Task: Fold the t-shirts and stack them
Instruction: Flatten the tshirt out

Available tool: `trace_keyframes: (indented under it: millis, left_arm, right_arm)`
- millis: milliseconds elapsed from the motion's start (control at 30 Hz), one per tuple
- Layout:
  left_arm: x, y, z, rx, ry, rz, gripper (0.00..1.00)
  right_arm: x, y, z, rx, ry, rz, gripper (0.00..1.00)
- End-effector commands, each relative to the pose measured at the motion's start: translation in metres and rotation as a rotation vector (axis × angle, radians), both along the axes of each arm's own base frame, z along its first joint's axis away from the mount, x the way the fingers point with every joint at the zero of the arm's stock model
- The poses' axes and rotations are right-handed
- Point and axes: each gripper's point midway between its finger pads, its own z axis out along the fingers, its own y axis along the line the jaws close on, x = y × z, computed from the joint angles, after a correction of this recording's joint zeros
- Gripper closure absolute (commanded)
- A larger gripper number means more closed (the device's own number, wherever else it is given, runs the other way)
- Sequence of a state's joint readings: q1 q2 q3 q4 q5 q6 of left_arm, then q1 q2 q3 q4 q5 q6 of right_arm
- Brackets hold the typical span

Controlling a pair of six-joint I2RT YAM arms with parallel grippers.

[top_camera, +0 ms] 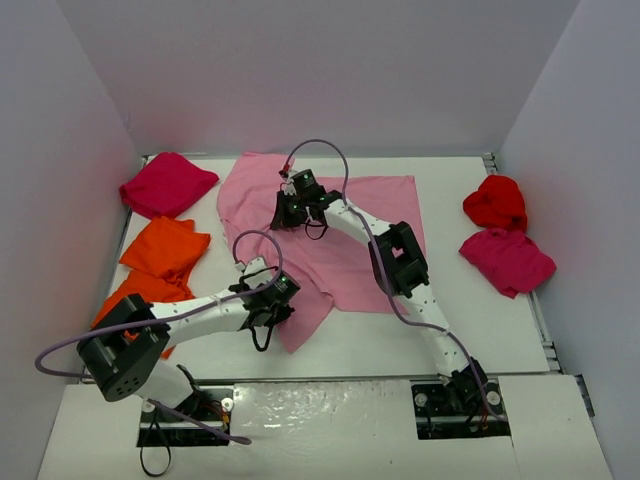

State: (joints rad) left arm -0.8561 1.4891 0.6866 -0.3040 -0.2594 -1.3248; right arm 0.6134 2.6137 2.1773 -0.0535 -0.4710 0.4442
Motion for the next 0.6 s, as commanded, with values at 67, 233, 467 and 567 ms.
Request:
trace_keyframes:
  millis: [67, 233, 467, 567]
  left_arm:
    - [-0.156, 0.035, -0.055, 0.048, 0.667, -0.069, 1.00]
    - [-0.155, 0.034, -0.052, 0.066, 0.658, -0.079, 1.00]
    - [-0.149, 0.050, -0.036, 0.186, 0.635, -0.066, 1.00]
    - [-0.132, 0.066, -0.002, 0.340, 0.518, -0.041, 1.00]
  right_arm:
    - [0.004, -0.017, -0.030, -0.087, 0.016, -0.034, 1.00]
    - [0.007, -0.017, -0.028, -0.080, 0.013, -0.038, 1.00]
    - [0.003, -0.016, -0.023, -0.073, 0.016, -0.026, 1.00]
    - [0.003, -0.017, -0.006, -0.080, -0.022, -0.022, 1.00]
